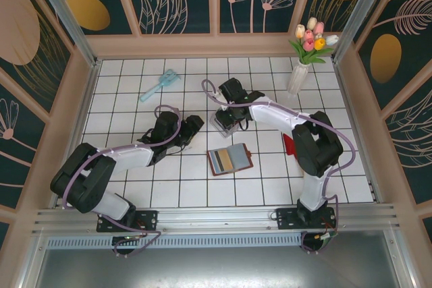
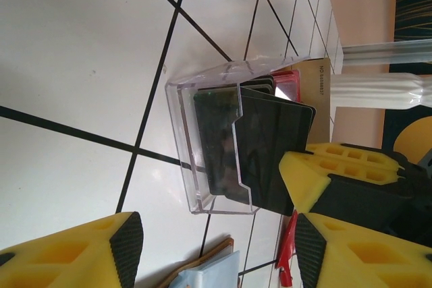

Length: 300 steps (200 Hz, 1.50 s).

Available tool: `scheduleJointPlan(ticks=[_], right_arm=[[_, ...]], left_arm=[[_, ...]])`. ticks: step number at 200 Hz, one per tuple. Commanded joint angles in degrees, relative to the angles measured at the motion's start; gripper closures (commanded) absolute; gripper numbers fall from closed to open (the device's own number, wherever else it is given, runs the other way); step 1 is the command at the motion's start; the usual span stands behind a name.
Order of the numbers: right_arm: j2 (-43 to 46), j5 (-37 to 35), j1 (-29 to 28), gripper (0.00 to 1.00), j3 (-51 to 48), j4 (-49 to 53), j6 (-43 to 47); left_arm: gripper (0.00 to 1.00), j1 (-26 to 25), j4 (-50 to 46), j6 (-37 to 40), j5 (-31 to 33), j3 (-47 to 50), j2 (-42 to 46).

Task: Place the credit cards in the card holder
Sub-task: Place the credit card in the storage box.

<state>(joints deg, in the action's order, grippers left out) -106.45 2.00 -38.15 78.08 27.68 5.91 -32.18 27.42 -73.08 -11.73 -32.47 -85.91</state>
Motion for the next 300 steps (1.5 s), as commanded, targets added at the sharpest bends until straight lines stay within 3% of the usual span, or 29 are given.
scheduleJointPlan(ticks=[1, 8, 17, 56, 88, 140, 238, 300], right_arm=[[-0.63, -2.6, -0.03, 1.0, 2.64, 3.93, 0.37], [-1.05, -2.54, -0.08, 1.0, 3.0, 3.97, 0.24], [-1.88, -2.61, -0.31, 0.93, 3.58, 4.04, -0.17], [-2.6, -14.03, -2.16, 0.75, 4.29, 3.43, -0.2], [-2.65, -15.31, -2.77, 0.7, 4.43, 3.52, 0.08], [-3.8, -16.26, -5.65, 0.68, 3.51, 2.56, 0.6], [-5.74, -31.61, -9.04, 0.65, 1.84, -1.79, 2.12], [-2.05, -32.35, -9.33, 0.73, 0.39, -3.35, 2.96]], left_arm=[[0.36, 0.37, 1.24, 0.35, -0.74, -0.67, -0.66], [0.36, 0.4, 1.32, 0.36, -0.76, -0.68, -0.67], [0.36, 0.36, 1.4, 0.26, -0.78, -0.68, -0.75], [0.36, 0.33, 1.79, 0.22, -1.19, -0.67, -0.93], [0.35, 0.37, 2.57, 0.01, -1.46, -0.31, -1.19], [0.35, 0.39, 2.69, -0.33, -0.72, 0.1, -1.02], [0.34, 0.51, 0.36, -1.15, 3.75, 2.92, 3.11], [0.34, 0.46, 0.95, -1.08, 2.37, 2.12, 1.73]])
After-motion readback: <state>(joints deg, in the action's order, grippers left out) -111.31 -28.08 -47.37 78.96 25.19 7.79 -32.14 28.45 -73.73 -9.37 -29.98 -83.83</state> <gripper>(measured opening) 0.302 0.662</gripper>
